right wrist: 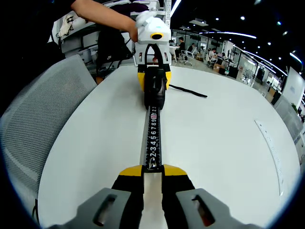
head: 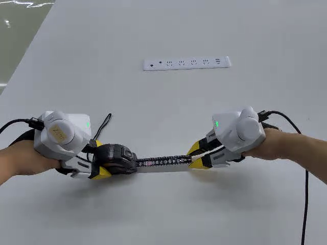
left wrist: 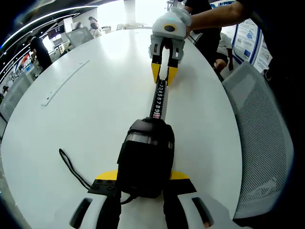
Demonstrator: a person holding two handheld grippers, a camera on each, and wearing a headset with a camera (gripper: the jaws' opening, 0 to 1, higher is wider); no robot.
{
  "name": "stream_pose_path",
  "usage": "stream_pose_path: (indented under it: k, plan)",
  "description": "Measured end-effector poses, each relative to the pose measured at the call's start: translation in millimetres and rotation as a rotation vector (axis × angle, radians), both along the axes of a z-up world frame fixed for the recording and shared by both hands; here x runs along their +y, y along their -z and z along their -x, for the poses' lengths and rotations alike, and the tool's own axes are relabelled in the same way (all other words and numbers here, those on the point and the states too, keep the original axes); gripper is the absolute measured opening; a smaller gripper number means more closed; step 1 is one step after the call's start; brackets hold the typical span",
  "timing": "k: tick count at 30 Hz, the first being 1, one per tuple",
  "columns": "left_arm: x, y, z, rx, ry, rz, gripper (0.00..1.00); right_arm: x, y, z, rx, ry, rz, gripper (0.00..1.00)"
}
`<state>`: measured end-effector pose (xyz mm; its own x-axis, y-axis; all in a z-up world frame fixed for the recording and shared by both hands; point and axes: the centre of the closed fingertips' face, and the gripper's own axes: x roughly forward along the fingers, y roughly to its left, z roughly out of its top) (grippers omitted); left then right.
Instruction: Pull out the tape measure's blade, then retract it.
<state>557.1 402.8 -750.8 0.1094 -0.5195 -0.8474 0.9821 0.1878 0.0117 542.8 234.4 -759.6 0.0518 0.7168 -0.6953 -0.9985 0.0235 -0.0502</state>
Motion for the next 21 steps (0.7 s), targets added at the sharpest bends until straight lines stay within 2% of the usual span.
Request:
stream_pose_path:
  k: [21]
  plan:
    - [-0.2, 0.4, -1.4, -0.002, -0.001, -0.005, 0.31, -28.0, -0.2, 1.1, 0.006, 0.017, 0.018, 0.11]
